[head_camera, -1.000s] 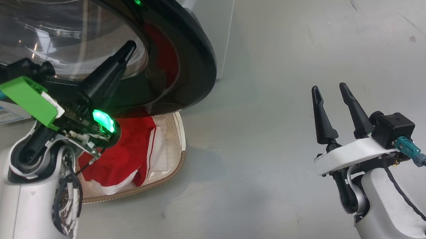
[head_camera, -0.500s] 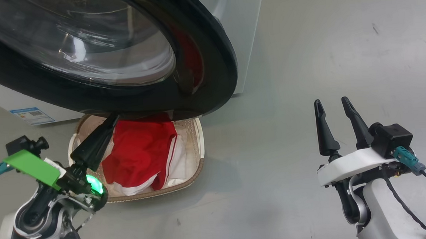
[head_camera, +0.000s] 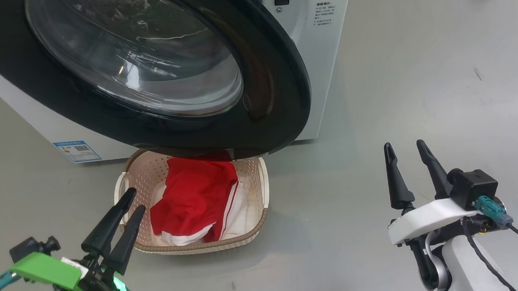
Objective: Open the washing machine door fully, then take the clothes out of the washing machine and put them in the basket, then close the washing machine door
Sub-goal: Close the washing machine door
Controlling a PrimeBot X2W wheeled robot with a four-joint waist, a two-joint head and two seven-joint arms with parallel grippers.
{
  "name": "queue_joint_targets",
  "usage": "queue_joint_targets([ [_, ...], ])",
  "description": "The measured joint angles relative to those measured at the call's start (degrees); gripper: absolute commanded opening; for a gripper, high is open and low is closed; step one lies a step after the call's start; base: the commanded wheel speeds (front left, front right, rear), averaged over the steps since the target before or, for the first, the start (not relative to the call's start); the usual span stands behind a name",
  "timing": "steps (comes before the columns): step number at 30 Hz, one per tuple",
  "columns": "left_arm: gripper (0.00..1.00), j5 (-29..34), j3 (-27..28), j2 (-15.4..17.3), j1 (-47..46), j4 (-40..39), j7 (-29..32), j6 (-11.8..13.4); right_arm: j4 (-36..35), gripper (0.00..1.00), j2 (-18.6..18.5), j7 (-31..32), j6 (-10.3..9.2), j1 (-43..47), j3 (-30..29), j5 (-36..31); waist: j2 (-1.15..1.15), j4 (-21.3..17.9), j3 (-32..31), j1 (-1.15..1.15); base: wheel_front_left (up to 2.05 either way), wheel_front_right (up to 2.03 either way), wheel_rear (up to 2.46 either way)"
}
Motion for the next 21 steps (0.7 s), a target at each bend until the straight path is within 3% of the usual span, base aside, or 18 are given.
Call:
queue_joint_targets([
  [12, 1.00, 4.4, 2.2, -1.0, 7.7, -5.0, -5.8, 0.0, 0.9, 1.00, 0.1, 0.0, 0.51, 1.8, 0.9, 0.0, 0.00, 1.0, -3.6, 0.00, 0.00, 0.00, 0.00],
  [21, 1.00, 19.2, 2.6, -1.1, 7.7, -12.4, -14.3, 0.0, 1.3, 1.00, 0.1, 0.0, 0.53, 3.3, 0.9, 0.0, 0.00, 0.4, -5.7, 0.00, 0.00, 0.00, 0.00],
])
